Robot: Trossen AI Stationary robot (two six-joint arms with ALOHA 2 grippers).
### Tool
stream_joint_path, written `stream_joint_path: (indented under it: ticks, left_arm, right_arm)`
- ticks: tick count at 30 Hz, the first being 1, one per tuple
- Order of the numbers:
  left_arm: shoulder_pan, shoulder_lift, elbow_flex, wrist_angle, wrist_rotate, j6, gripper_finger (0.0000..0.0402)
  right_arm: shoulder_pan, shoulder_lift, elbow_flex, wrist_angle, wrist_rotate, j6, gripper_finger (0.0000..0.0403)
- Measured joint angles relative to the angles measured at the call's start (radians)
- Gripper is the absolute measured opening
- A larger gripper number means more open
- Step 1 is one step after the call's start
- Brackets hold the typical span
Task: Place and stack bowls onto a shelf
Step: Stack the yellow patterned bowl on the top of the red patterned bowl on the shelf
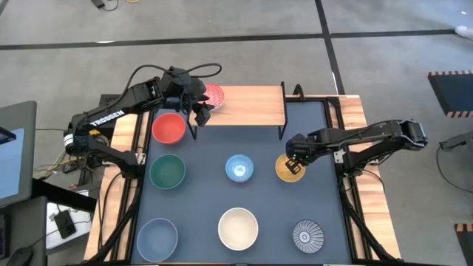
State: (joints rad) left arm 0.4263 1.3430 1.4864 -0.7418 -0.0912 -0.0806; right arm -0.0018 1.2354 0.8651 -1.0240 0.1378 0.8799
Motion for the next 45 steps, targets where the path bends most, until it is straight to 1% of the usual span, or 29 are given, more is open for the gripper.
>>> stream_joint_path:
  ticks: [5, 11, 16, 20, 22, 30, 33, 40, 43, 45]
  left_arm:
    - [0.000, 0.000, 0.000, 0.004, -0.001, -0.012, 0.0179]
    - [-0.001, 0.000, 0.000, 0.067, 0.005, -0.025, 0.0179]
    - [-0.003, 0.001, 0.000, 0.088, 0.006, -0.042, 0.0179]
    - [-0.004, 0.001, 0.000, 0.087, 0.006, -0.088, 0.0179]
    - [-0.008, 0.001, 0.000, 0.087, 0.006, -0.112, 0.0179]
    - [-0.039, 0.001, 0.000, 0.088, 0.006, -0.115, 0.0179]
    - [-0.052, 0.001, 0.000, 0.103, 0.006, -0.115, 0.0179]
    - [-0.095, 0.001, 0.000, 0.233, 0.005, -0.123, 0.0179]
    - [-0.113, 0.001, 0.000, 0.268, 0.006, -0.120, 0.0179]
    - [-0.125, 0.001, 0.000, 0.290, 0.004, -0.119, 0.0179]
  right_arm:
    - [0.013, 0.000, 0.062, 0.002, 0.004, -0.028, 0.0036]
    - [0.024, 0.000, 0.173, 0.009, 0.065, -0.072, 0.0036]
    - [0.023, 0.000, 0.257, 0.008, 0.118, -0.103, 0.0036]
    - [0.028, 0.000, 0.312, 0.009, 0.127, -0.129, 0.0036]
    - [0.029, 0.000, 0.334, 0.014, 0.145, -0.150, 0.0036]
    - [0.028, 0.000, 0.383, 0.023, 0.237, -0.228, 0.0036]
    - [0.026, 0.000, 0.385, 0.077, 0.264, -0.263, 0.0036]
    - [0.000, 0.015, 0.386, 0.289, 0.329, -0.392, 0.0036]
    - [-0.007, 0.034, 0.387, 0.376, 0.394, -0.441, 0.0036]
    - [-0.012, 0.041, 0.385, 0.387, 0.439, -0.478, 0.0036]
